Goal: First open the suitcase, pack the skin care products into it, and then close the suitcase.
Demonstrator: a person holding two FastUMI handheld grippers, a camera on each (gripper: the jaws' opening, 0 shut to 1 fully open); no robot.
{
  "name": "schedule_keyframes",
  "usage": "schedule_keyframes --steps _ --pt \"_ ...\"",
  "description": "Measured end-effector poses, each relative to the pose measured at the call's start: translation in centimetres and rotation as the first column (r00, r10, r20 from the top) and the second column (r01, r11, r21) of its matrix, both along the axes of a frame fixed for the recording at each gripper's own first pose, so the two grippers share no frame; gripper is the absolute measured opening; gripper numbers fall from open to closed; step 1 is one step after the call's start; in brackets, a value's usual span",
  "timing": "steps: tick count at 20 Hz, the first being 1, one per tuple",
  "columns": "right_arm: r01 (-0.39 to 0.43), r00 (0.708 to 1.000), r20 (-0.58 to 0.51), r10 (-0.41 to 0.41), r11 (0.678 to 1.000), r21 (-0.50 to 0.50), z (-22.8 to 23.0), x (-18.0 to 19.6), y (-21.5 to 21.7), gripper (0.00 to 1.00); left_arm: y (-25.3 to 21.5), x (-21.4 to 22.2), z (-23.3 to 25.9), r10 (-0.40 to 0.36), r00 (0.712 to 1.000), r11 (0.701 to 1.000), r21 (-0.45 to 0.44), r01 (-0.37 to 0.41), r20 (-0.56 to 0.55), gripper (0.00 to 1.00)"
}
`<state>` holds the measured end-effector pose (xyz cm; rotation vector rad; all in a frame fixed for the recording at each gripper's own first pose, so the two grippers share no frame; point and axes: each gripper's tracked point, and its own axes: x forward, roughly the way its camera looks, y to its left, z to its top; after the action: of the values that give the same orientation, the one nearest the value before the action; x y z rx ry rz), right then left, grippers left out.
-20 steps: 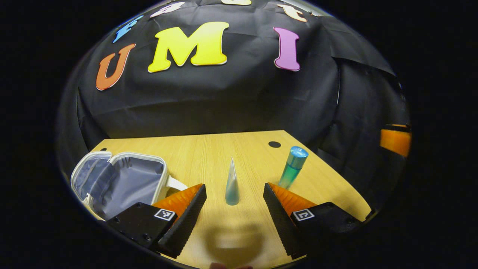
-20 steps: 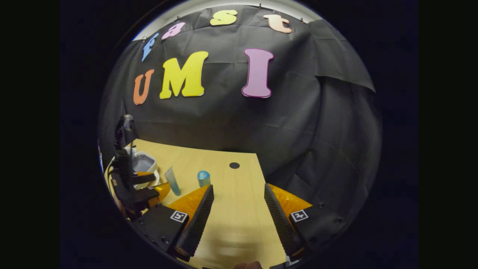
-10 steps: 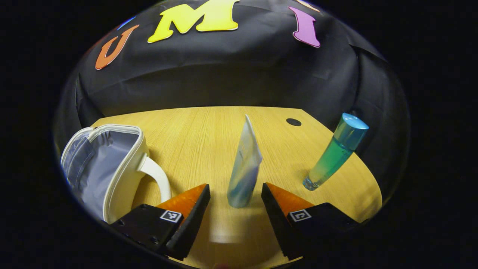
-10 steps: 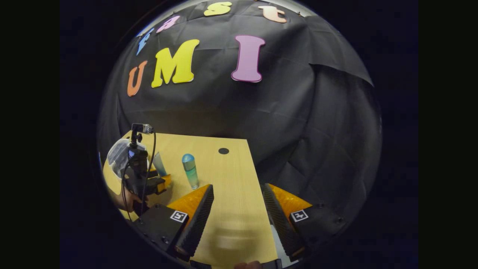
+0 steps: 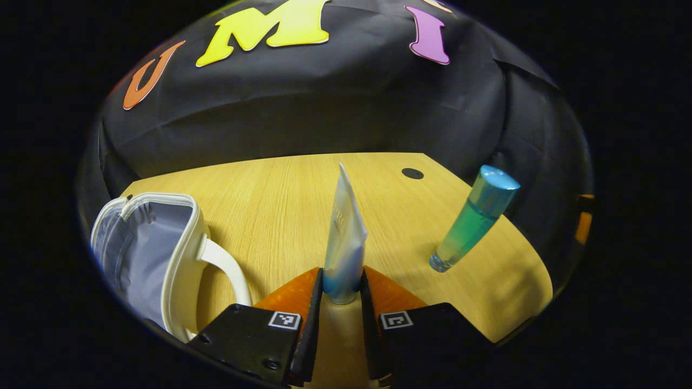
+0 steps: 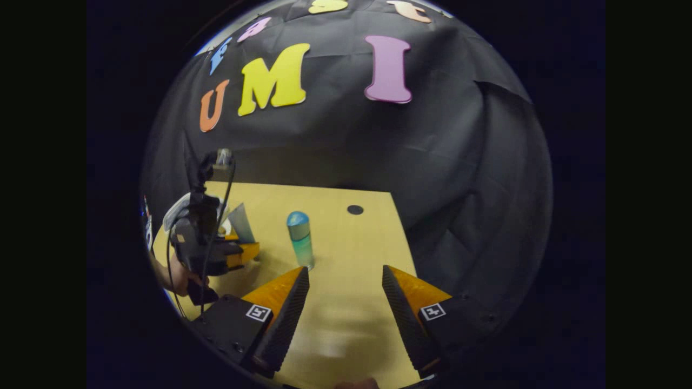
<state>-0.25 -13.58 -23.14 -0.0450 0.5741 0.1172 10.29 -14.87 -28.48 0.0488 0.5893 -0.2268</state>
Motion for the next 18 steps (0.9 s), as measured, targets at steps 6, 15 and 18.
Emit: schedule_keyframes --steps 6,15,18 --pt "-0.091 0.996 0.0 0.091 0.992 0.089 -4.2 4.7 6.1 0.82 2.2 -5.4 6.0 0.047 0.999 0.998 -0.036 -0.047 0.002 0.39" --pt "-0.064 0.998 0.006 0.063 0.992 0.109 -8.3 11.6 9.1 0.62 14.2 -10.2 10.4 0.232 0.972 0.973 0.005 -0.232 0.023 0.39" --pt "-0.021 1.0 -0.002 0.022 0.996 0.09 -8.6 12.4 8.8 0.49 18.5 -10.6 10.7 0.283 0.959 0.959 0.026 -0.283 0.019 0.39"
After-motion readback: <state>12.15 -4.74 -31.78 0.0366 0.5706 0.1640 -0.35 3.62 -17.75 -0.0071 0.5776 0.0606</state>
